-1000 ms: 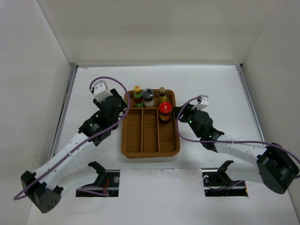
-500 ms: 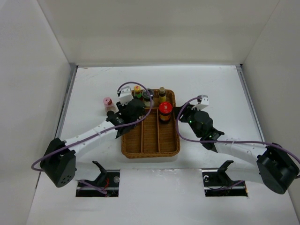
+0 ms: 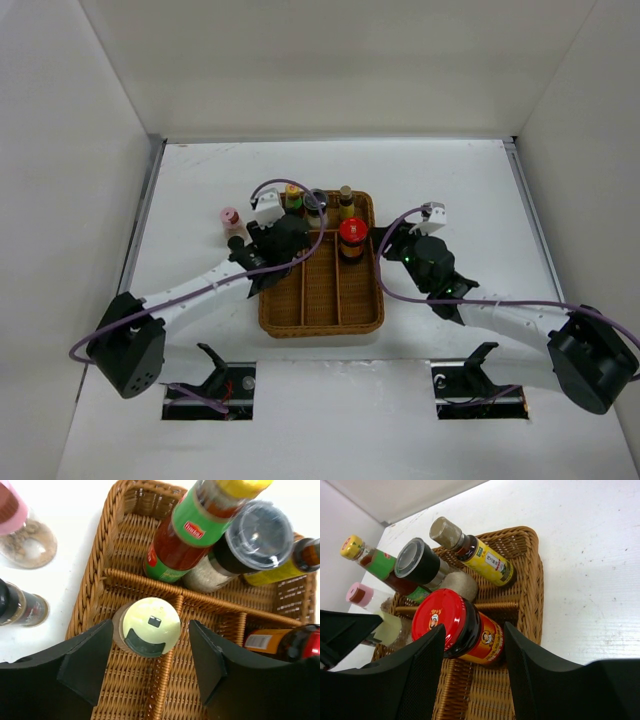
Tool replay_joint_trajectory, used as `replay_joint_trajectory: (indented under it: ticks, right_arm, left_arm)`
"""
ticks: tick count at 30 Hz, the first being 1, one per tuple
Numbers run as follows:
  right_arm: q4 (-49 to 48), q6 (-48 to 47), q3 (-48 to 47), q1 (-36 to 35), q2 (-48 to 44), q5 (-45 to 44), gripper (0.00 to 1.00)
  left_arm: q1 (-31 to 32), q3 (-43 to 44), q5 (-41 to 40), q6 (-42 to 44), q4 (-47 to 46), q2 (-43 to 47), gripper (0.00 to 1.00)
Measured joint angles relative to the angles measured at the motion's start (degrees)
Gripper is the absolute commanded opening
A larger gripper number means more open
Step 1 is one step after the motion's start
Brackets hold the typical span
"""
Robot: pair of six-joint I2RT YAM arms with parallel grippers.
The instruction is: Organize the condiment bottles
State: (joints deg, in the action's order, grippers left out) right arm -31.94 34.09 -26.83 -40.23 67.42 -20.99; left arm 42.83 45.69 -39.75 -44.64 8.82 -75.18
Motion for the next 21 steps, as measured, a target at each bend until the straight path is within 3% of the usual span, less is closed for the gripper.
replay_joint_trajectory:
  ticks: [7, 10, 17, 21]
  right_arm:
    - [0.0, -0.02, 0.0, 0.09, 0.0, -0.09, 0.55]
    - [0.0, -0.04, 0.0, 0.09, 0.0, -0.11, 0.55]
    - [0.02, -0.04, 0.0, 0.09, 0.2, -0.09, 0.56]
    - [0.02, -0.09, 0.0, 0.09, 0.2, -0.11, 0.56]
  left_arm:
    - [-0.57, -0.7, -2.78, 3.98, -1.51, 10.84, 0.62]
    - [-4.07, -0.7, -4.02, 5.42, -3.87, 13.66, 0.62]
    - [-17.51, -0.7, -1.55, 4.55, -2.95, 8.44, 0.62]
    - [-19.96, -0.72, -0.04, 3.69, 0.59, 8.24, 0.61]
